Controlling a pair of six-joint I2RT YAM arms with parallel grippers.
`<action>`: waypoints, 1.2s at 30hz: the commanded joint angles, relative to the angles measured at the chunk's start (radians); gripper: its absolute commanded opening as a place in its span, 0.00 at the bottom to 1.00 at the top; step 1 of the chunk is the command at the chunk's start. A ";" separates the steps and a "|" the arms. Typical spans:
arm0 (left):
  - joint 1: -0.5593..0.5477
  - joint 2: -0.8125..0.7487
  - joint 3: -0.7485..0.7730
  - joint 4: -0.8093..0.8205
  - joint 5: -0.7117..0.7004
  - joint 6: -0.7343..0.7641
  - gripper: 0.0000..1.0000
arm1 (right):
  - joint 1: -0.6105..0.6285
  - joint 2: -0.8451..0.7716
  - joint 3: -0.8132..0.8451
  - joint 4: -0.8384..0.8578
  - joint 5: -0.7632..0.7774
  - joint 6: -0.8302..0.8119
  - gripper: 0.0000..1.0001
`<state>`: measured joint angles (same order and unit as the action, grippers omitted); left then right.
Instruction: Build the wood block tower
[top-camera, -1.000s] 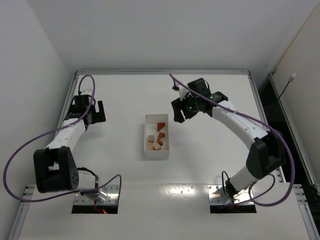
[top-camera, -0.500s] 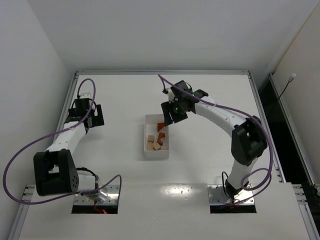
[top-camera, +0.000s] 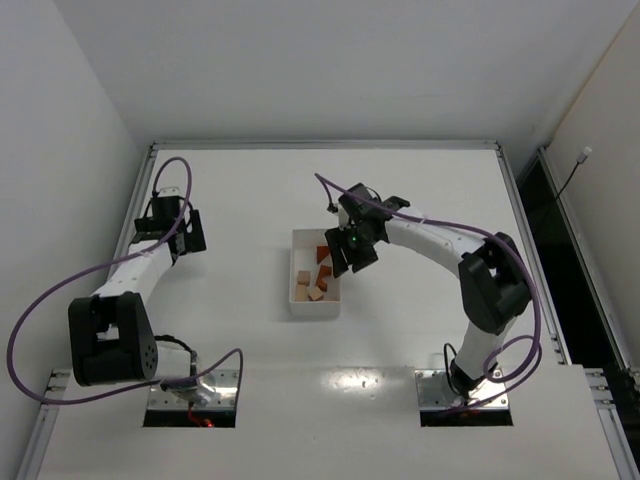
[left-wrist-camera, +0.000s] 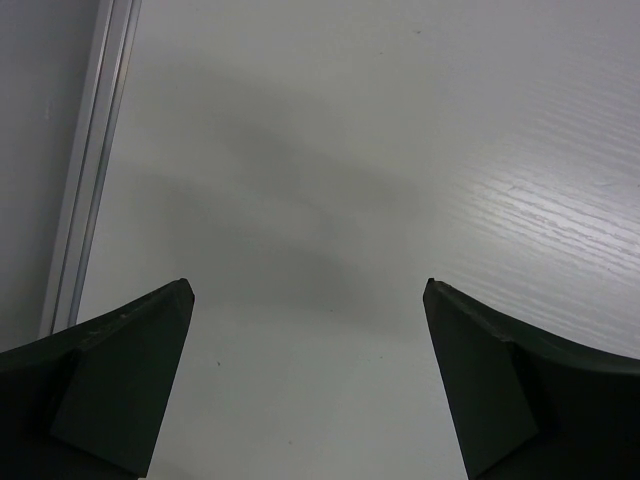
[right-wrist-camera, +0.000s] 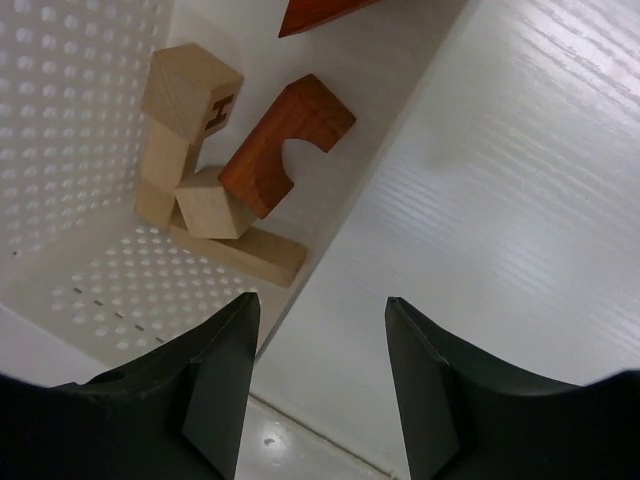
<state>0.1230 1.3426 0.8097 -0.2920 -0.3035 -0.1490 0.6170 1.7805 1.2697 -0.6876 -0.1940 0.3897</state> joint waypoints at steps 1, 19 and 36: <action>0.000 0.015 0.036 0.020 -0.055 -0.017 1.00 | 0.024 0.014 -0.021 0.002 0.013 0.023 0.49; 0.000 0.024 0.055 0.011 -0.080 -0.049 1.00 | 0.075 -0.021 0.098 0.082 0.333 -0.069 0.00; 0.009 0.024 0.167 -0.125 -0.135 -0.020 1.00 | 0.266 -0.273 -0.409 1.253 0.901 -1.329 0.00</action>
<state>0.1238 1.3617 0.9451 -0.3920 -0.3950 -0.1692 0.8219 1.5242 0.9657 0.1020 0.6064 -0.5480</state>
